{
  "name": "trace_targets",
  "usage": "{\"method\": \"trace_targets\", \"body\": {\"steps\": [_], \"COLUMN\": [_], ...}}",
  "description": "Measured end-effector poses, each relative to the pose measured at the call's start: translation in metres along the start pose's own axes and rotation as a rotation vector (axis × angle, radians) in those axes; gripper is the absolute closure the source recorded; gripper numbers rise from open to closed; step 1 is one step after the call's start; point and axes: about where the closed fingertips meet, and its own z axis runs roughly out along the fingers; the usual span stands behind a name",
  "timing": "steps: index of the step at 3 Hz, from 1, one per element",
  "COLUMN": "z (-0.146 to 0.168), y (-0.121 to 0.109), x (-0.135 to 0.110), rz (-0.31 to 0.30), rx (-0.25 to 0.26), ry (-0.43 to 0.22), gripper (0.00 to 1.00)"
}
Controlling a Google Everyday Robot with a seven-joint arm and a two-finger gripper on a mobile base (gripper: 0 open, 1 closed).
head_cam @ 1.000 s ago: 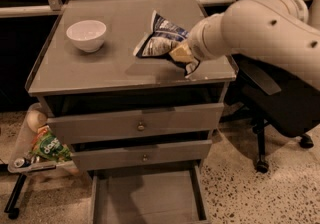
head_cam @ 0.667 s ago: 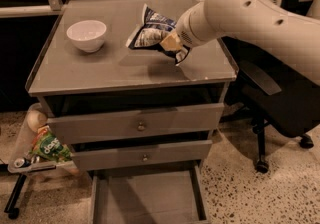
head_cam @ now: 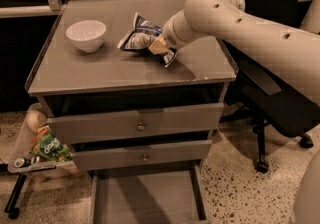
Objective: Pick blue chip bag from bottom drawer and place on counter
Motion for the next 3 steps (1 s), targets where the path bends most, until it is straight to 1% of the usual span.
{"method": "trace_targets", "body": {"steps": [1, 3], "z": [0.0066, 0.0067], "y": [0.0008, 0.0009], "x": [0.0039, 0.0039], "rz": [0.004, 0.004], "rx": [-0.007, -0.007], "ry": [0.005, 0.005], "gripper": [0.83, 0.36]}}
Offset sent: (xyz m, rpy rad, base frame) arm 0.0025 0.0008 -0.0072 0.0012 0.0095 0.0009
